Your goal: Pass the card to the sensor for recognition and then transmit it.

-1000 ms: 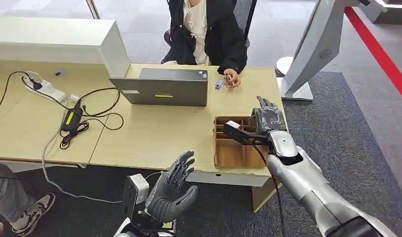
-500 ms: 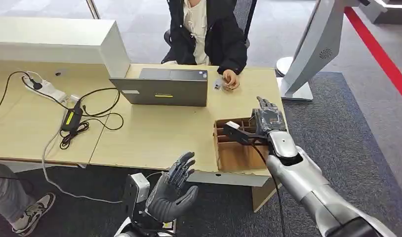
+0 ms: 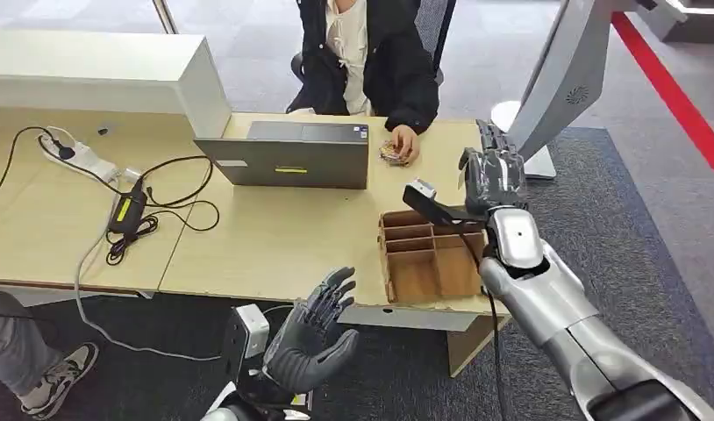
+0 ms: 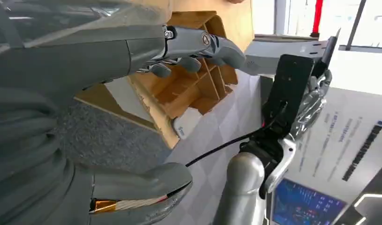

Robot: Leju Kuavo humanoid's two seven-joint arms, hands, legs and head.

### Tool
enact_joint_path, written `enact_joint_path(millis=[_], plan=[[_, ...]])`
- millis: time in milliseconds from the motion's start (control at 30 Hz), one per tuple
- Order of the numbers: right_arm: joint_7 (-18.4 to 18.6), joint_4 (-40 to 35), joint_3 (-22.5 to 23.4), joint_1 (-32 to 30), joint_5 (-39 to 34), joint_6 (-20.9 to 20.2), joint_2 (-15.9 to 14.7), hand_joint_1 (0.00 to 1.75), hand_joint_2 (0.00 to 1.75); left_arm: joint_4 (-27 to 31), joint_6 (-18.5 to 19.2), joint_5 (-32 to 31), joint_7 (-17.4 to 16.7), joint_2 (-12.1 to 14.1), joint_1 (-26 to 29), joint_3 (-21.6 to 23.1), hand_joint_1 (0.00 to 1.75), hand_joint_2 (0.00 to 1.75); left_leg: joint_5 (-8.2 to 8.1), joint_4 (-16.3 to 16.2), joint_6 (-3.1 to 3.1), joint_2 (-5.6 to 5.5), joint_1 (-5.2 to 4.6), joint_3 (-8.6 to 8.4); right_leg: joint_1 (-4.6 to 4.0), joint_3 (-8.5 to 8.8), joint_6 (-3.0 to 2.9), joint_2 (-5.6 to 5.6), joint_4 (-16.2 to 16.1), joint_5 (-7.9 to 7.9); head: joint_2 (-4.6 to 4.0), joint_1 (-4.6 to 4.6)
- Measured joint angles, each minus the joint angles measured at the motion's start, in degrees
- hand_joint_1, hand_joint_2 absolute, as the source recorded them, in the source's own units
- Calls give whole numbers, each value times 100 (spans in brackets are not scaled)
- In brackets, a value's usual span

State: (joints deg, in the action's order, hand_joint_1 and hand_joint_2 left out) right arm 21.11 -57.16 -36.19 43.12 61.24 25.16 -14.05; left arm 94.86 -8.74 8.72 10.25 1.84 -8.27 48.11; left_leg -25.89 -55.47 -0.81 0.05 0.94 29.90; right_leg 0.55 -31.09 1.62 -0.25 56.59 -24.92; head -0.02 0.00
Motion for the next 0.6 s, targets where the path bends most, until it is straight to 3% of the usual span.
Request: enact_joint_path(millis=[433,600], plan=[[37,-218,72,78,-11,-63,-65,175,175,-144,2,42,120,-116,-96,31,0,175,0,1,0,-1,0,4,0,0,0,0,0,0,0,0],[-249,66,33,474,-206,-157,86,175,175,-219,151,122,122,-160,-205,127,0,175,2,1,0,0,0,5,0,-1,-1,0,1,1,0,0]])
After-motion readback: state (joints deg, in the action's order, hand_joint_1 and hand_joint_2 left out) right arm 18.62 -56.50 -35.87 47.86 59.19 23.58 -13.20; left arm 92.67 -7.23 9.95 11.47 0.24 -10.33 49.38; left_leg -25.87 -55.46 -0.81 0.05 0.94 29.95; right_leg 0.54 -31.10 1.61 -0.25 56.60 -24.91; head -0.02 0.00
